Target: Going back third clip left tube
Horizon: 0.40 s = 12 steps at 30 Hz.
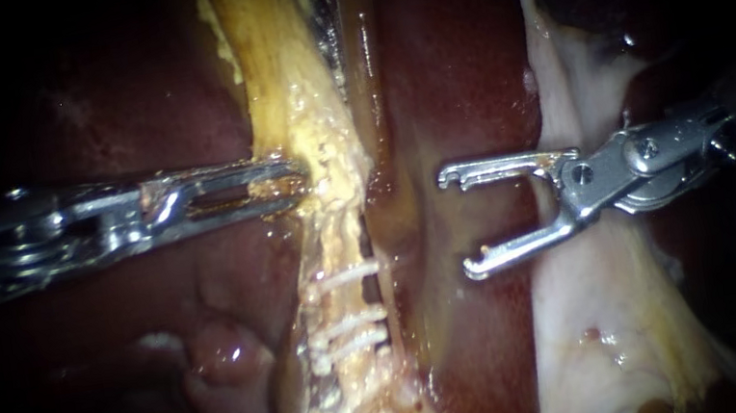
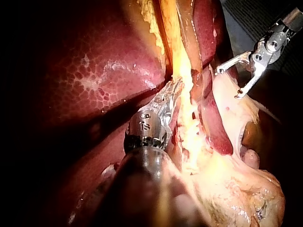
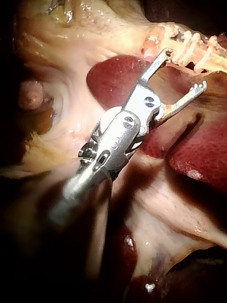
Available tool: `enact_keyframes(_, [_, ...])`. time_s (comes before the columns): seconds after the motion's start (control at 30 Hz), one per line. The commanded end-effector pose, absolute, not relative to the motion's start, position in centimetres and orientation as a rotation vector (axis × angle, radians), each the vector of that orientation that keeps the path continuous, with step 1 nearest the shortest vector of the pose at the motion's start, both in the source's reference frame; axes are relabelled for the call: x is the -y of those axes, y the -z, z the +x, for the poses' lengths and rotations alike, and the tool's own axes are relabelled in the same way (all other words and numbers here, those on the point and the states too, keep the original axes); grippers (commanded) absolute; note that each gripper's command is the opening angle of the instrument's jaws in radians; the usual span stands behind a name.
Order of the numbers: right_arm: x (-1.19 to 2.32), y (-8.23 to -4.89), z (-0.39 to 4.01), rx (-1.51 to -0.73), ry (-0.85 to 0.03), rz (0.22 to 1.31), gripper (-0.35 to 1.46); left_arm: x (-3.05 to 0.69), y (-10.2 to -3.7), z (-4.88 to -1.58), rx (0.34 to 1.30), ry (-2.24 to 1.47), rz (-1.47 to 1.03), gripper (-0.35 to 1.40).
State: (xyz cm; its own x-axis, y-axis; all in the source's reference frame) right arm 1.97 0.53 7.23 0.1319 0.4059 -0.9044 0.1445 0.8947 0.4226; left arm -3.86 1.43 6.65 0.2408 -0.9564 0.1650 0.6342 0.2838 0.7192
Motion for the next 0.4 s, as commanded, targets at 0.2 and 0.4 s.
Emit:
enact_keyframes(0.2, [-0.53, -7.23, 1.97, -1.441, -0.201, 0.465, 0.6, -1.41, -6.62, -3.87, 0.663, 1.179, 0.581, -0.35])
enact_keyframes(0.4, [-0.53, -7.23, 1.97, -1.441, -0.201, 0.465, 0.6, -1.42, -6.61, -3.87, 0.663, 1.179, 0.582, -0.35])
